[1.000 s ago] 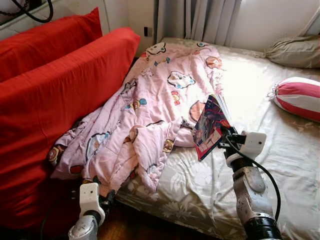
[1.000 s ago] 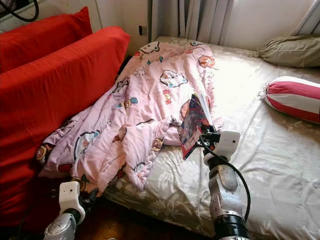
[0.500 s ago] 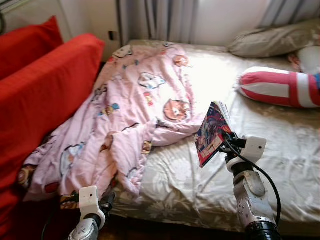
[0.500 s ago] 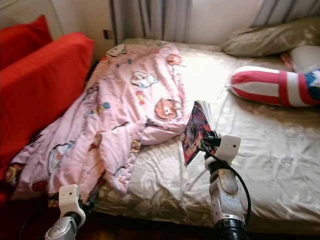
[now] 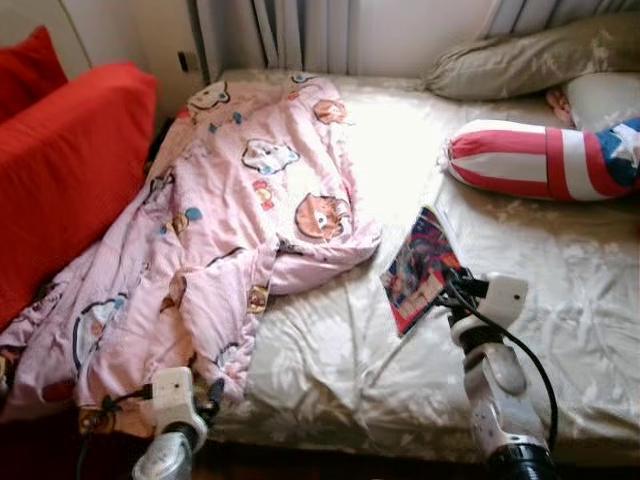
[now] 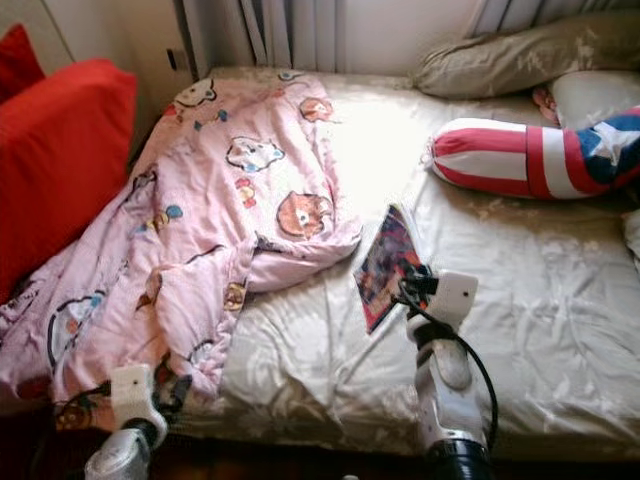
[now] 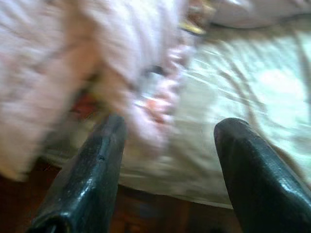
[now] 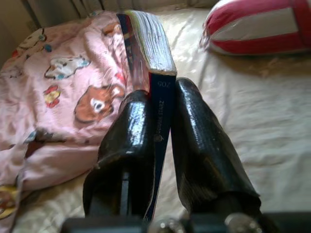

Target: Clean up the room

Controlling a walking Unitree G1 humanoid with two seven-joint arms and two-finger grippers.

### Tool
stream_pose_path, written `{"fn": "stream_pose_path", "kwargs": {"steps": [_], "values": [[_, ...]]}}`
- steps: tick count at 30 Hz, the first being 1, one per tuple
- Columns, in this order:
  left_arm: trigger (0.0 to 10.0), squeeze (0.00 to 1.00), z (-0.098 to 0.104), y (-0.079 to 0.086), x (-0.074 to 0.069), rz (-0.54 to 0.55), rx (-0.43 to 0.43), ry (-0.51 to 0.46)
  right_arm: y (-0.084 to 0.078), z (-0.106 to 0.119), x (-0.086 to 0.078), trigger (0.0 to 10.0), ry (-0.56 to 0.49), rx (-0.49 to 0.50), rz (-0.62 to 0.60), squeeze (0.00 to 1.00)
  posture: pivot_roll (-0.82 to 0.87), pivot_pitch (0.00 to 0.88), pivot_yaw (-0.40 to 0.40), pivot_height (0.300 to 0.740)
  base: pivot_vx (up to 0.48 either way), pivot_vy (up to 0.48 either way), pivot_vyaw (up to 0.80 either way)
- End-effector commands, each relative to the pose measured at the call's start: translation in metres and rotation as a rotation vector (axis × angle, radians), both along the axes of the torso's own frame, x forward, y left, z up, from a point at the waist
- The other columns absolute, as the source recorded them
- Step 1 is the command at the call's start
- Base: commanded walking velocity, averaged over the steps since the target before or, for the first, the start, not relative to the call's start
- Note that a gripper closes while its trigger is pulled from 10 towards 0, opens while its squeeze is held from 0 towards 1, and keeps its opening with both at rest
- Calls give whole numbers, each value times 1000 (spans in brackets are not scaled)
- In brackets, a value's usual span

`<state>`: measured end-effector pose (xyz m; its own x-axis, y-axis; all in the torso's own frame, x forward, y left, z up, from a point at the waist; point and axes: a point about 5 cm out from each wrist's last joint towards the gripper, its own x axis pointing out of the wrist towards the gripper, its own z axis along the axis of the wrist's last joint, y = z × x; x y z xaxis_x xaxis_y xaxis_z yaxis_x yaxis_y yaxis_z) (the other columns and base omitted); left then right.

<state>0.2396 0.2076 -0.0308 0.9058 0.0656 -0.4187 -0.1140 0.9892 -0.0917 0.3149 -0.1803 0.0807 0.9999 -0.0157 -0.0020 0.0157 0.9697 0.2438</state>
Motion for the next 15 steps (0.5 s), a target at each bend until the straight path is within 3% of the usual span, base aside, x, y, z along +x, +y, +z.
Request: {"fn": "stream_pose_path", "kwargs": {"steps": [1, 8, 15], "values": [[10000, 0, -5, 3, -7, -10, 18, 28, 1, 9, 3, 10000, -41, 15, -5, 0, -9, 152, -48, 740, 0, -398, -769], [10000, 0, -3, 3, -5, -12, 21, 22, 3, 10, 3, 10000, -50, 8, -6, 0, -6, 159, -46, 740, 0, -396, -748], [10000, 0, -3, 1, -4, -27, 27, 15, 3, 9, 2, 10000, -55, 14, -9, 0, -7, 170, -43, 740, 0, -399, 0]]}}
